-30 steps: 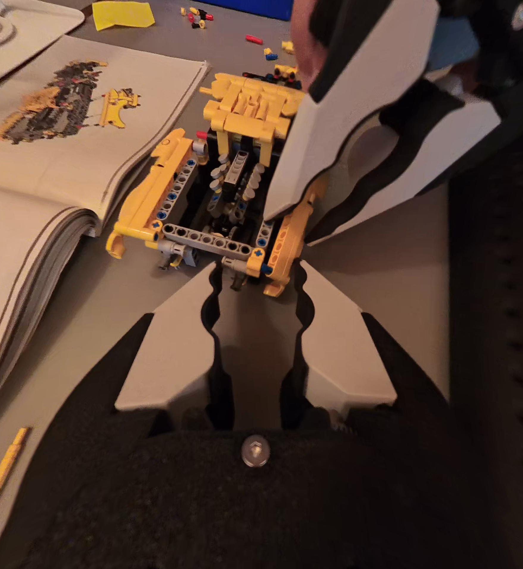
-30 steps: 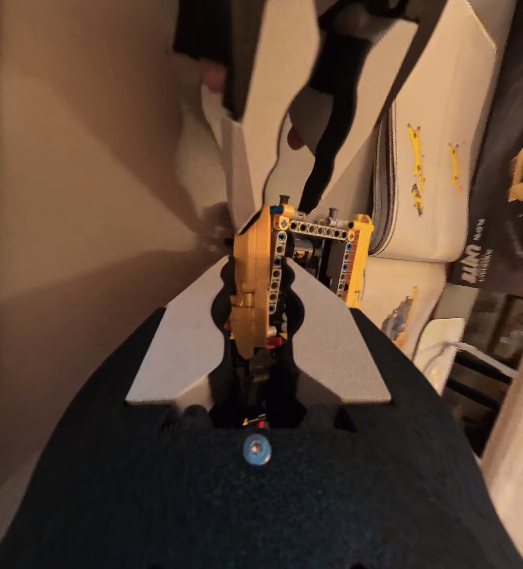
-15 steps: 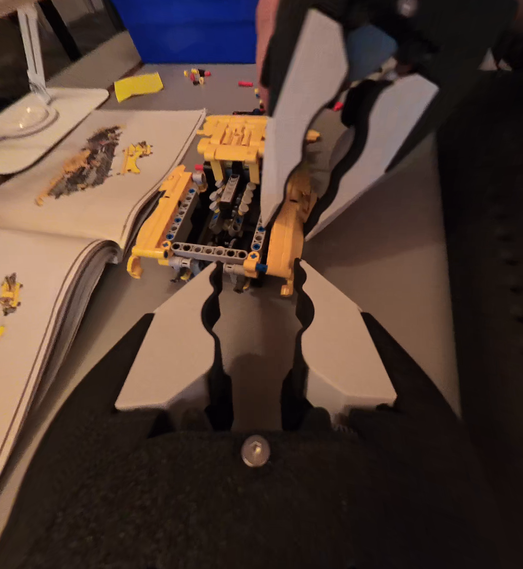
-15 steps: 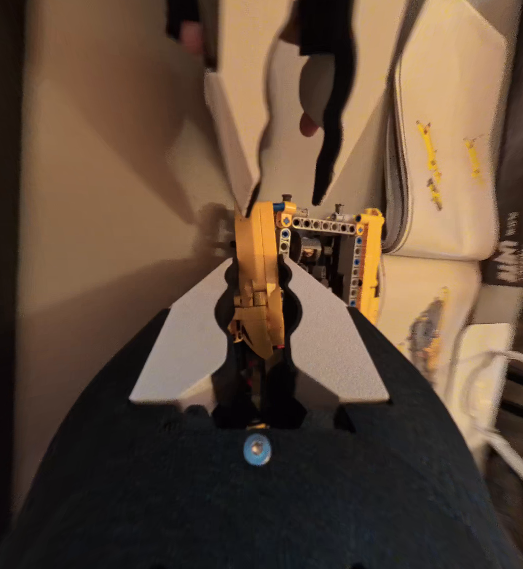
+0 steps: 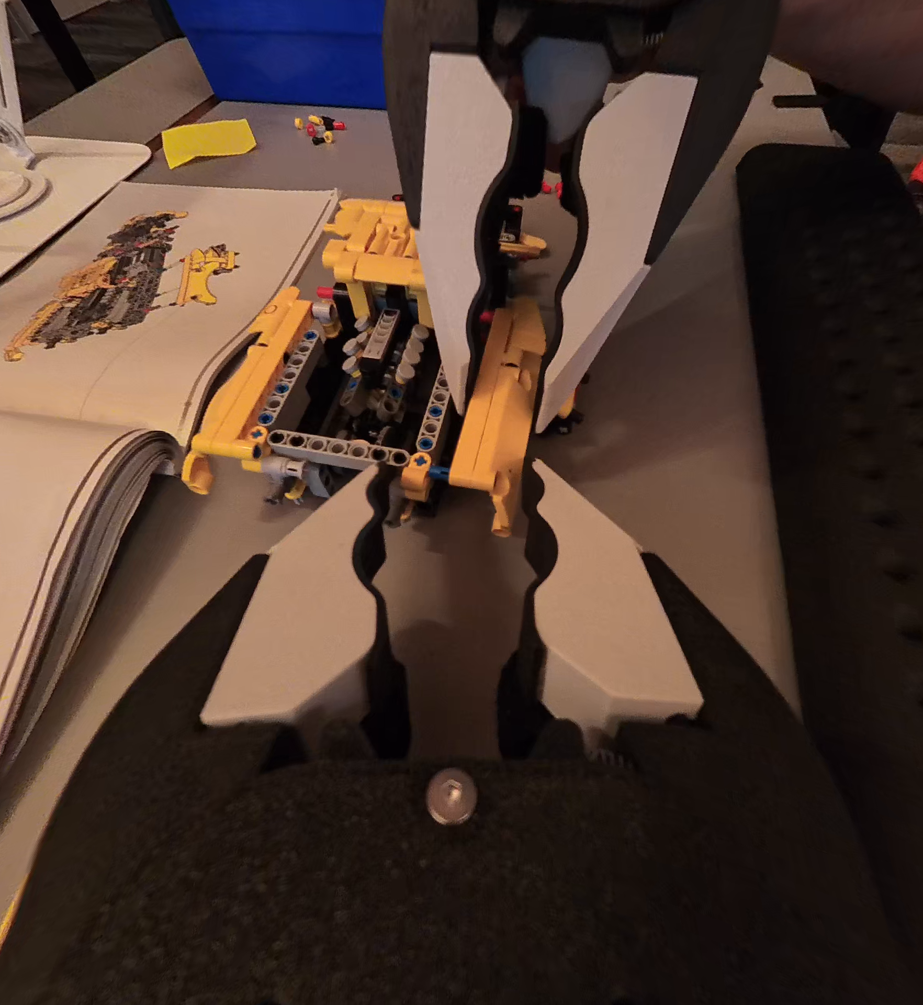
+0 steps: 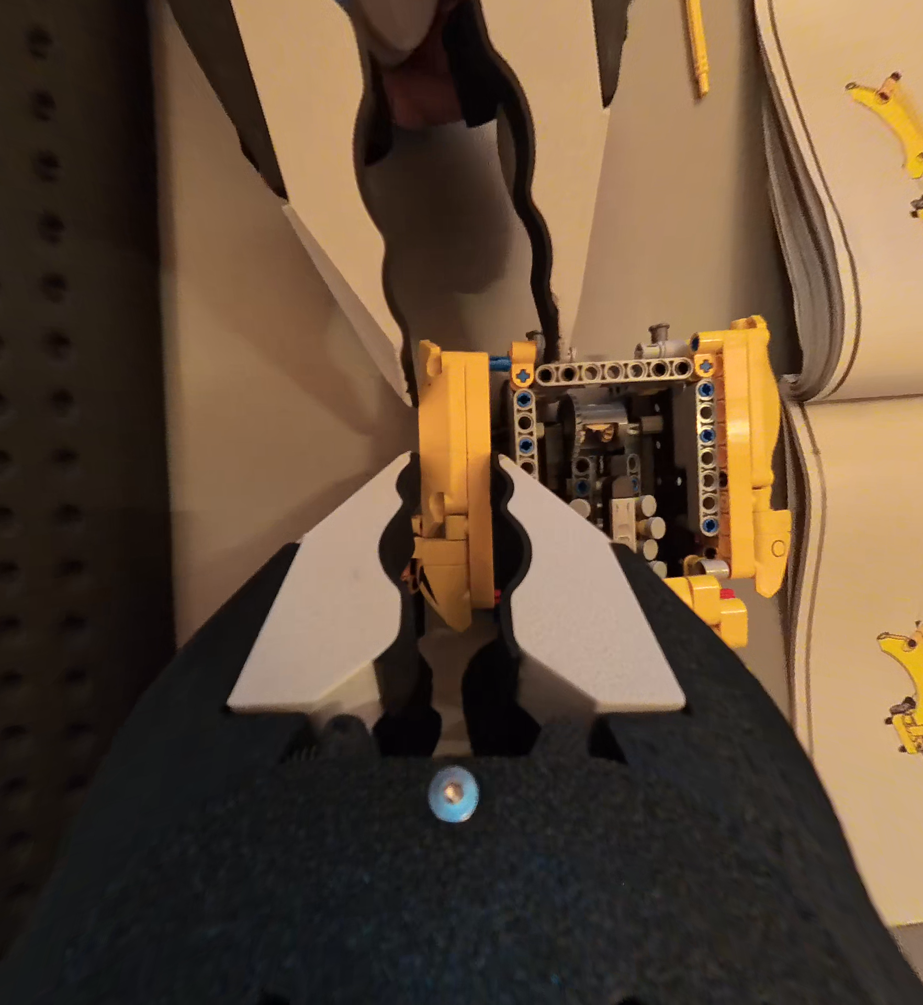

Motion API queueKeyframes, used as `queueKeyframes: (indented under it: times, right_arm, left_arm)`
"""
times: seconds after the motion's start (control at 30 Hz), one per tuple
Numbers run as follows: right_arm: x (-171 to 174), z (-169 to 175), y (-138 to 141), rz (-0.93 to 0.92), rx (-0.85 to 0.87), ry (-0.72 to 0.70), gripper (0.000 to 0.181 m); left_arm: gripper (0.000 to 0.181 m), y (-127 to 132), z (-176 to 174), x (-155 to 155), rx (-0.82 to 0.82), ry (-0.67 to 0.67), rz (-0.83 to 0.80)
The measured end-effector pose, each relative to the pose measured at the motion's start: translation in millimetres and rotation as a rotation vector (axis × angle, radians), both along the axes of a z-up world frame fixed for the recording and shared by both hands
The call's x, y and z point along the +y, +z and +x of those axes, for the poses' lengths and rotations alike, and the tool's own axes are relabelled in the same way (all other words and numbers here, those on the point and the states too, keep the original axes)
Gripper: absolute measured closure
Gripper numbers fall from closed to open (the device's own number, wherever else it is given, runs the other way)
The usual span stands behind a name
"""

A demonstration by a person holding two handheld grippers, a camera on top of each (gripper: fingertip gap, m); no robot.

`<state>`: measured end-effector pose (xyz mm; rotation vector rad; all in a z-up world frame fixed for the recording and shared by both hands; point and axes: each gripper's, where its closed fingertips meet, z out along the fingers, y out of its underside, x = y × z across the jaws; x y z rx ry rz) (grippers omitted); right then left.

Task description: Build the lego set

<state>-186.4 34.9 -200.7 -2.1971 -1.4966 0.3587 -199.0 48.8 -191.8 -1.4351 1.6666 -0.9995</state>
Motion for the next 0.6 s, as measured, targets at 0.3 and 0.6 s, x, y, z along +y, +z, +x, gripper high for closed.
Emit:
queueKeyframes:
  times: [0.3,0.6]
  right_arm:
    - [2,-3,1,-0.026,-0.016,0.009,0.157]
    - [-2,5,-1,-0.08,-0.05,0.018,0.157]
  left_arm:
    - [0.138,3,1,-3,-0.002,-0.037,-0.098]
    - [0.135,12,0,-4,-0.045,-0.055,-0.047]
